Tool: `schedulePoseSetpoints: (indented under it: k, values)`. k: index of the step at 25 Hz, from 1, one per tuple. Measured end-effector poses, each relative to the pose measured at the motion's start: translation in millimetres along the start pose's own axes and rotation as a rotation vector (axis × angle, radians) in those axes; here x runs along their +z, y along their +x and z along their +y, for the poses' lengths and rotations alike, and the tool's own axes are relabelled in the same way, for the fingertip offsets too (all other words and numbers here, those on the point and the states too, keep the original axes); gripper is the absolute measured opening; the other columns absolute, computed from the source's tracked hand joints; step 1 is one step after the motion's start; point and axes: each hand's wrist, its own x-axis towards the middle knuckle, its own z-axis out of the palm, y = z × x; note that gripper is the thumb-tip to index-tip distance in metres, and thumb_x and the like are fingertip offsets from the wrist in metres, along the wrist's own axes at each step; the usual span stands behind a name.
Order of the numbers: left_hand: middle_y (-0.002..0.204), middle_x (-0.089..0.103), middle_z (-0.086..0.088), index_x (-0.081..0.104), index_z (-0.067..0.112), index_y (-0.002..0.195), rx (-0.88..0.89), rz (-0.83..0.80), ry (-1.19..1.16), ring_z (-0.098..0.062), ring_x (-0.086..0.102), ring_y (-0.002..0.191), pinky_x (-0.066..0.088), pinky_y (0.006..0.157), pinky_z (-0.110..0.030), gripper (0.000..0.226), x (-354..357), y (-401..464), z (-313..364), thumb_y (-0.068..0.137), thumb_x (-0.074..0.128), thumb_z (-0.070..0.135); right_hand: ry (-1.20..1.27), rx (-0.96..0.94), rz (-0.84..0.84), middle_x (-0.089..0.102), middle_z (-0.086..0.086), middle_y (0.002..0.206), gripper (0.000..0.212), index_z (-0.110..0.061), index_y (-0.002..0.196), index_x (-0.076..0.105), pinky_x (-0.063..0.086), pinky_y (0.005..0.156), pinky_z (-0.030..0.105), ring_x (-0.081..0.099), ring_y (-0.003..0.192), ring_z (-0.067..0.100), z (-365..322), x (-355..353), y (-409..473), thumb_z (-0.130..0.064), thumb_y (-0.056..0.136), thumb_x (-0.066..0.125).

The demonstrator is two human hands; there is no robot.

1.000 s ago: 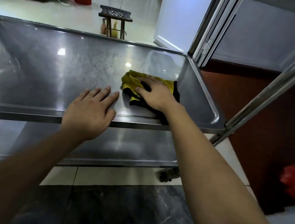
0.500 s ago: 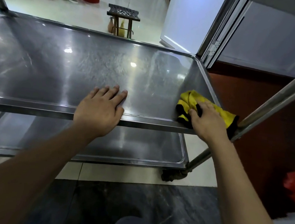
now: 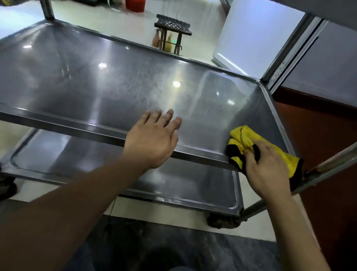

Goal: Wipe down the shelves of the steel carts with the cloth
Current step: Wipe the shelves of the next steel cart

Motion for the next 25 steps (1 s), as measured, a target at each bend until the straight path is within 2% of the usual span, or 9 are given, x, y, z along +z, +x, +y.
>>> schedulePoseSetpoints:
  k: [3,7,9,13,15,17,20,23,25]
  values:
    - [0.168,0.020,-0.005,0.020,0.025,0.161,-0.002,0.020,-0.023,-0.028,0.021,0.154,0.013,0.126,-0.046,0.059,0.5,0.9,0.2,0.106,0.010,0.045,0.005,-0.082,-0.020,0.058,0.016,0.141,0.043,-0.013,0.139,0.058,0.039,0.108,0.046,0.051,0.130,0.037,-42.1,10.7,-5.2,-0.031,0.099,0.056]
    - [0.168,0.020,-0.009,0.027,0.019,0.158,0.059,0.120,-0.198,-0.030,0.022,0.152,0.012,0.126,-0.044,0.054,-16.2,-14.6,-17.8,0.108,0.031,0.039,-0.023,-0.088,0.007,0.061,0.019,0.136,0.041,-0.012,0.135,0.060,0.044,0.102,0.049,0.055,0.122,0.041,-59.8,16.7,-13.3,-0.032,0.099,0.056]
    - [0.167,0.020,-0.012,0.030,0.019,0.158,-0.073,0.204,-0.138,-0.034,0.022,0.152,0.012,0.126,-0.046,0.055,-21.8,-37.8,-59.5,0.107,0.031,0.039,-0.018,-0.080,0.024,0.062,0.023,0.132,0.041,-0.009,0.133,0.061,0.045,0.100,0.051,0.057,0.119,0.044,-59.4,13.0,-14.8,-0.029,0.098,0.057]
    - [0.164,0.013,-0.029,0.021,0.010,0.160,-0.645,0.301,-0.010,-0.043,0.013,0.153,0.008,0.126,-0.052,0.071,-25.3,-117.6,-176.3,0.103,0.020,0.053,-0.028,-0.023,0.046,0.062,0.028,0.128,0.037,-0.003,0.129,0.062,0.049,0.095,0.054,0.057,0.115,0.047,-71.9,13.7,-18.5,-0.023,0.097,0.057]
    - [0.164,0.012,-0.032,0.015,0.007,0.160,-0.695,0.259,-0.041,-0.041,0.007,0.155,0.007,0.127,-0.051,0.083,-25.1,-146.1,-208.2,0.098,0.013,0.060,-0.021,0.001,0.030,0.063,0.025,0.128,0.035,-0.007,0.128,0.062,0.049,0.094,0.056,0.058,0.115,0.047,-80.7,13.2,-21.3,-0.024,0.099,0.054]
    - [0.165,0.011,-0.029,0.013,0.008,0.161,-0.630,0.272,-0.059,-0.038,0.005,0.156,0.007,0.128,-0.048,0.085,-21.2,-154.3,-218.0,0.096,0.013,0.063,0.006,0.004,-0.020,0.064,0.022,0.128,0.040,-0.011,0.133,0.059,0.049,0.095,0.059,0.059,0.113,0.047,-95.7,10.3,-23.4,-0.031,0.100,0.046]
    - [0.168,0.005,-0.022,0.009,0.014,0.162,-0.612,0.307,-0.044,-0.032,-0.002,0.157,0.002,0.128,-0.043,0.080,-16.0,-156.1,-220.7,0.099,0.016,0.062,0.014,-0.128,-0.088,0.069,0.022,0.111,0.041,-0.009,0.128,0.060,0.053,0.085,0.058,0.063,0.097,0.047,-137.5,18.4,-30.3,-0.035,0.100,0.044]
    - [0.168,0.005,-0.019,0.007,0.017,0.162,-0.596,0.309,-0.053,-0.029,-0.003,0.157,0.001,0.128,-0.042,0.076,-14.9,-157.3,-225.7,0.099,0.019,0.058,0.067,-0.279,-0.180,0.058,0.019,0.140,0.039,-0.011,0.136,0.059,0.042,0.106,0.051,0.053,0.127,0.041,-192.1,43.0,-29.0,-0.025,0.100,0.055]
    - [0.168,0.013,-0.018,0.011,0.014,0.162,-0.582,0.332,-0.099,-0.027,0.003,0.157,0.002,0.128,-0.040,0.076,-16.4,-159.7,-228.3,0.098,0.022,0.055,0.136,-0.403,-0.314,0.048,0.012,0.154,0.044,-0.018,0.144,0.054,0.028,0.117,0.042,0.041,0.142,0.032,-236.7,58.6,-19.9,-0.030,0.102,0.053]
